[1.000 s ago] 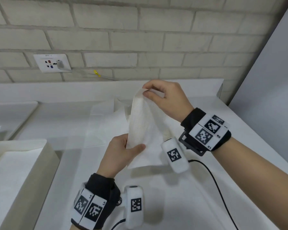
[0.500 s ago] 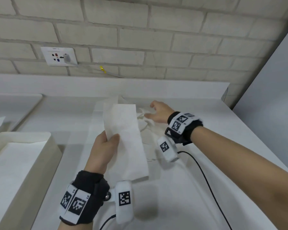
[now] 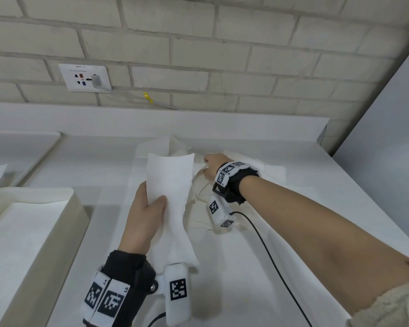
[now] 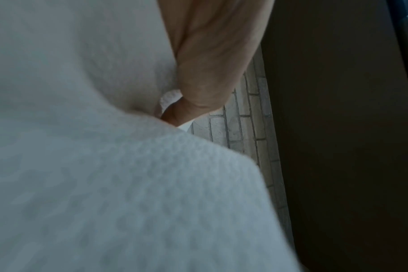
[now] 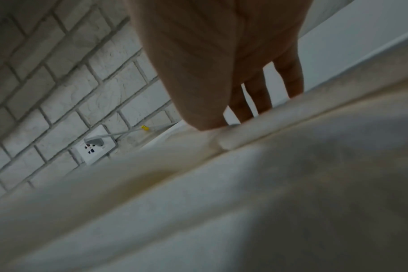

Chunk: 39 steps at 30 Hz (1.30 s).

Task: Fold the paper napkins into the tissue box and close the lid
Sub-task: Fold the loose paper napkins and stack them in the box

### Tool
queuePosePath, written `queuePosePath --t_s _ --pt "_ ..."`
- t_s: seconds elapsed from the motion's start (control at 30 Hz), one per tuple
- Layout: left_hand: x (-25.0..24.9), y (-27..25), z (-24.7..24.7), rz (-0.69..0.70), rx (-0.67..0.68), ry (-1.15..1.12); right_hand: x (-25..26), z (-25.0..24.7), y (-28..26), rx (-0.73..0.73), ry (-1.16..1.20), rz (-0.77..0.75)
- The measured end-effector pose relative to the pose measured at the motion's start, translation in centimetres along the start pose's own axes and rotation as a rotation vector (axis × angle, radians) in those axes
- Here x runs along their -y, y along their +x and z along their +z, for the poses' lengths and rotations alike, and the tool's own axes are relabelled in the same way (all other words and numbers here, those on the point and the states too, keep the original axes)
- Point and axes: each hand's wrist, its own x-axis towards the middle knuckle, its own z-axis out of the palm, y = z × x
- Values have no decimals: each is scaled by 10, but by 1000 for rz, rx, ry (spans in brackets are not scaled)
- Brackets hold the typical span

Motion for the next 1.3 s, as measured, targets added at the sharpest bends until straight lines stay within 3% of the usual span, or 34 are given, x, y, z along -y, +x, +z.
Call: queuePosePath --t_s 0.2,0.57,0.7,0.83,1.0,1.13,1.3 --pt "2 2 0 -41 57 3 -6 -3 -2 24 -35 74" --pt "-4 -3 8 -21 96 -48 -22 -2 -2 23 152 302" --pt "-5 -4 6 -13 76 -62 -21 -11 -4 36 129 279" --pt "-7 -5 4 9 19 -77 -23 -18 9 -10 312 262" --pt "-7 -5 -1 114 -19 -100 -30 -22 11 -94 365 141" --pt "-2 -2 0 215 -35 -44 -41 -24 4 -207 489 27" --pt "-5 -7 6 214 -63 -15 -46 -35 -15 -389 645 -92"
